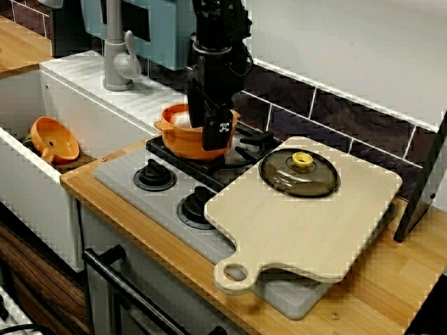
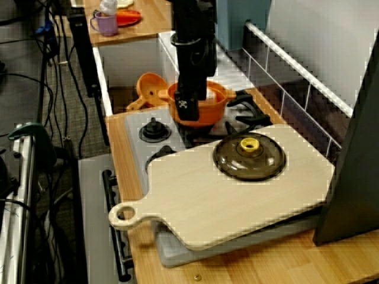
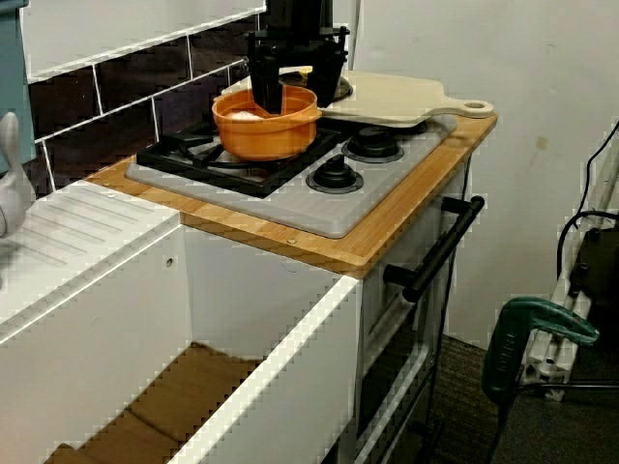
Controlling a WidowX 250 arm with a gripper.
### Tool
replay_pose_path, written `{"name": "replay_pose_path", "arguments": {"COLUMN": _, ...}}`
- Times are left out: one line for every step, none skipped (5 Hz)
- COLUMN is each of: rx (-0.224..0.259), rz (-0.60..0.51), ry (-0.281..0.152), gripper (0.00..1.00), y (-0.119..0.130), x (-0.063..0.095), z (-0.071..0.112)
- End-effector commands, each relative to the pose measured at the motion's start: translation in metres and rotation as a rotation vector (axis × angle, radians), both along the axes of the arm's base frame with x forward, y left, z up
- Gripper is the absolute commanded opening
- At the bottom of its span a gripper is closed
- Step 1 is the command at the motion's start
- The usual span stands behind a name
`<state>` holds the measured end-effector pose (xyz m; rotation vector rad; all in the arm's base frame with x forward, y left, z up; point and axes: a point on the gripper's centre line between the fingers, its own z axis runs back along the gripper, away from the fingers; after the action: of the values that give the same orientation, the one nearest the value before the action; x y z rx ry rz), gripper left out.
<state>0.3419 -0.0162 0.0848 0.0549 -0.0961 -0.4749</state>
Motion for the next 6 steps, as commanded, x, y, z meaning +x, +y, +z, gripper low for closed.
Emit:
{"name": "replay_pose_path", "arguments": {"rx": -0.002, "rz": 0.066, "ry": -0.049, "gripper": 1.0, "y": 0.006, "x": 0.001, "z": 0.016}}
{"name": "replay_pose_path", "arguments": {"rx": -0.006, "rz": 0.123, "ry": -0.063, "gripper": 0.0, "y": 0.008, "x": -0.005, "z": 0.015}}
{"name": "replay_pose_path", "arguments": {"rx": -0.001, "rz": 0.119, "ry": -0.058, "gripper": 0.0, "y": 0.009, "x": -0.005, "z": 0.019}}
{"name": "replay_pose_path", "arguments": {"rx": -0.003, "rz": 0.125, "ry": -0.051, "gripper": 0.0, "y": 0.011, "x": -0.003, "z": 0.022}}
{"name": "replay_pose_path", "arguments": {"rx": -0.004, "rz": 0.129, "ry": -0.046, "gripper": 0.0, "y": 0.014, "x": -0.001, "z": 0.026}}
{"name": "replay_pose_path", "arguments": {"rx": 0.002, "rz": 0.137, "ry": -0.046, "gripper": 0.0, "y": 0.015, "x": 0.0, "z": 0.031}}
